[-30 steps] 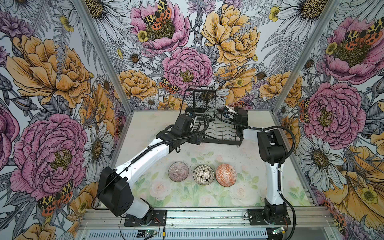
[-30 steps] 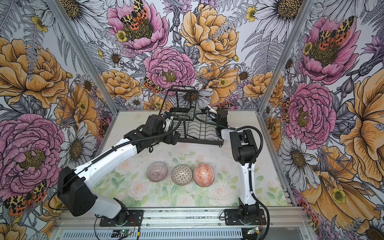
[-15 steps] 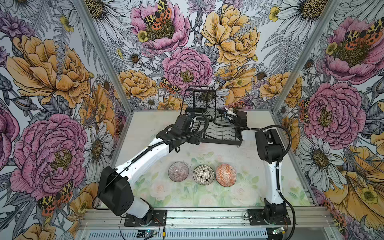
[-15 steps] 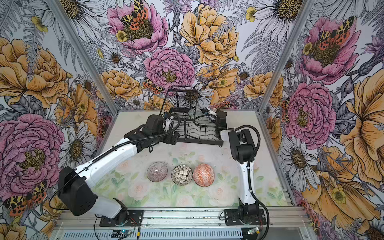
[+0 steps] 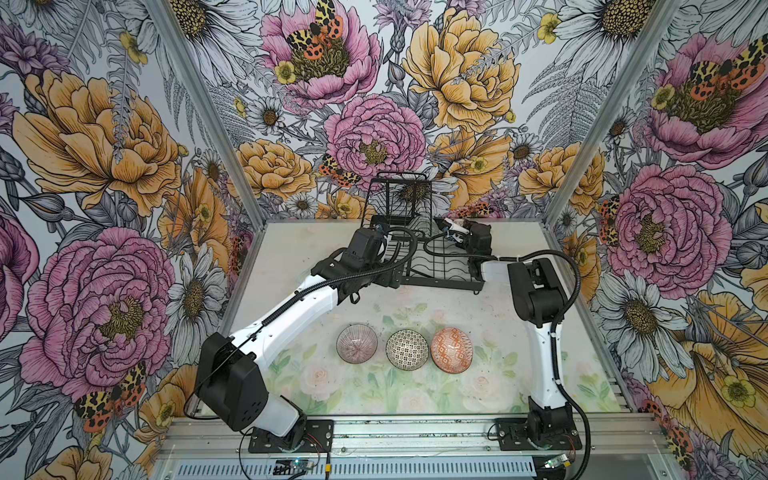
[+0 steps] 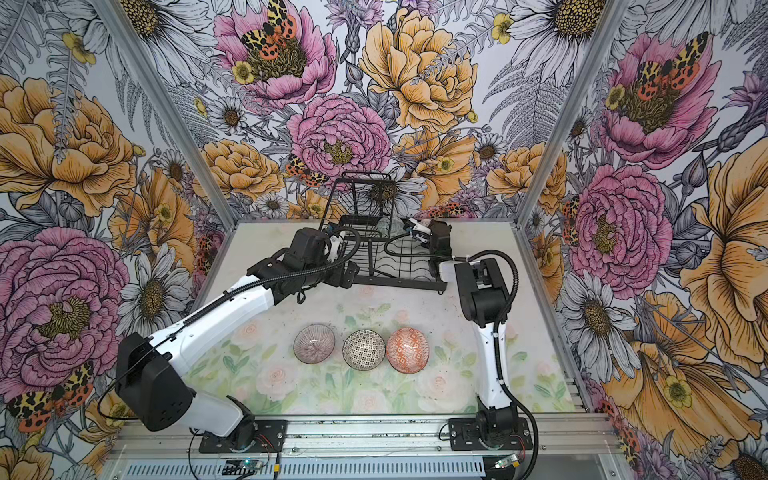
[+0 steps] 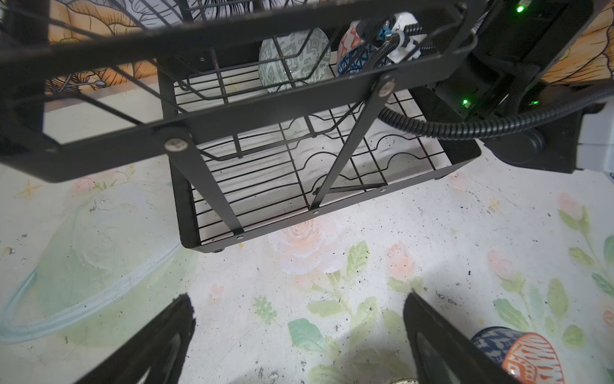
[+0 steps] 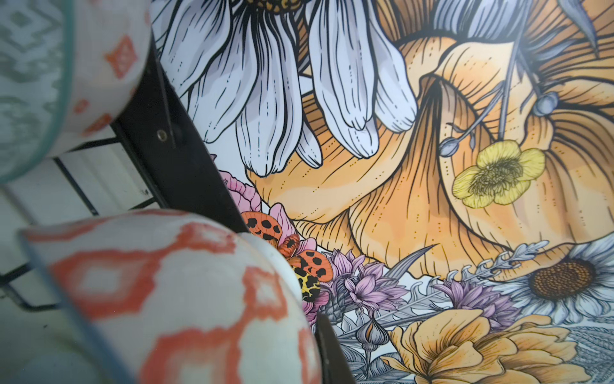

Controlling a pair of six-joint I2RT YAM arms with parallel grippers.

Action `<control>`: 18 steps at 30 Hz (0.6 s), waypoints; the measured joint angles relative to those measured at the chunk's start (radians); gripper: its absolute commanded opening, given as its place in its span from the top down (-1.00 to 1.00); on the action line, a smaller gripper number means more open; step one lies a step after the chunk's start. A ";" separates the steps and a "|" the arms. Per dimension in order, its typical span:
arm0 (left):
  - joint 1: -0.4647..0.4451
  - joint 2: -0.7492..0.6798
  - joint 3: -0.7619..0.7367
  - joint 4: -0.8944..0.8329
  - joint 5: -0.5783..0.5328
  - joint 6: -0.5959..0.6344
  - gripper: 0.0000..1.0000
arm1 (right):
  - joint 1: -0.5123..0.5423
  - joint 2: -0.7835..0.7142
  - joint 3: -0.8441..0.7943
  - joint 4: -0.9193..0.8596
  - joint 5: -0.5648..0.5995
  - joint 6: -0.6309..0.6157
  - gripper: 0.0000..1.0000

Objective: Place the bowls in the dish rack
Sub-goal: 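Lower the blue bowl into a rack slot and open the right gripper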

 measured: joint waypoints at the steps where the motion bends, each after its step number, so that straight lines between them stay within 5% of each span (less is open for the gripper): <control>1: 0.000 0.000 0.000 0.000 0.000 0.000 -0.98 | 0.000 0.000 0.000 -0.005 -0.003 0.000 1.00; 18: 0.000 0.000 0.000 -0.005 0.000 0.000 -0.98 | 0.000 0.000 0.030 -0.064 -0.025 0.020 0.51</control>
